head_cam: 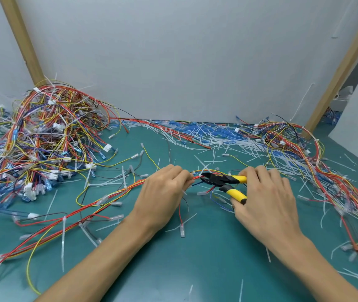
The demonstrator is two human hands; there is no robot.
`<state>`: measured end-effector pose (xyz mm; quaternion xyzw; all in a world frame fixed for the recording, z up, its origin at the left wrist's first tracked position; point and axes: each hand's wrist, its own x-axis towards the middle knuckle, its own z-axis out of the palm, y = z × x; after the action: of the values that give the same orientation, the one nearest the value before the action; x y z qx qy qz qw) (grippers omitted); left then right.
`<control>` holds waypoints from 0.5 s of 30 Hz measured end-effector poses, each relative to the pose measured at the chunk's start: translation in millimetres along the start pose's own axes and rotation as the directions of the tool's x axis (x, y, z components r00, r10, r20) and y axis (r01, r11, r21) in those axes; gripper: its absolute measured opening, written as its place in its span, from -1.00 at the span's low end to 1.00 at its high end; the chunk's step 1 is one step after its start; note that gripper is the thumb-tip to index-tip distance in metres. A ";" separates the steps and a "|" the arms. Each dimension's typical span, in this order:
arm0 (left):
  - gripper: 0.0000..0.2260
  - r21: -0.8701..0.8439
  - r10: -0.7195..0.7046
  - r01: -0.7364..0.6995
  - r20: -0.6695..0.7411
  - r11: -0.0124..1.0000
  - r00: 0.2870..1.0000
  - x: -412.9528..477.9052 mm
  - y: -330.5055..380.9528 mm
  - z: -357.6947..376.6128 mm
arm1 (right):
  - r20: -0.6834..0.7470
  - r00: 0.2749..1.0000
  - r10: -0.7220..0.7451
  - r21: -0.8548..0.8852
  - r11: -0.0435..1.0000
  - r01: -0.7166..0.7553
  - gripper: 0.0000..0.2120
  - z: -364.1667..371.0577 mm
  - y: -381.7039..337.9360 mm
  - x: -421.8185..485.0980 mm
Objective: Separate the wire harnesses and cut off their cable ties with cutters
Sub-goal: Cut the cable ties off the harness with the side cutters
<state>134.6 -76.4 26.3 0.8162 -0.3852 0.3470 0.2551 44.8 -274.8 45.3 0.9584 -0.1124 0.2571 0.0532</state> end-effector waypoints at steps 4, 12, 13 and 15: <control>-0.85 0.047 0.046 -0.046 0.007 0.998 0.999 0.3 -1.2 1.7 | 0.020 1.000 0.008 -0.020 1.000 -0.008 -0.62 0.5 0.2 0.0; -0.85 0.098 0.088 -0.089 0.020 0.991 0.996 0.4 -1.8 3.4 | -0.007 1.000 0.014 -0.019 1.000 -0.015 -0.61 3.1 1.4 0.5; -0.86 0.102 0.091 -0.093 0.025 0.990 0.996 0.2 -1.7 3.6 | -0.012 1.000 0.014 -0.023 1.000 -0.014 -0.61 3.5 1.6 0.2; -0.87 0.104 0.097 -0.100 0.042 0.990 0.994 -0.3 -0.6 4.2 | -0.017 1.000 0.011 -0.033 0.999 -0.012 -0.62 4.0 1.8 -0.4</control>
<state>136.5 -78.8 23.4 0.8147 -0.4108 0.3641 0.1871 46.0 -277.1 41.7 0.9544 -0.1217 0.2637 0.0685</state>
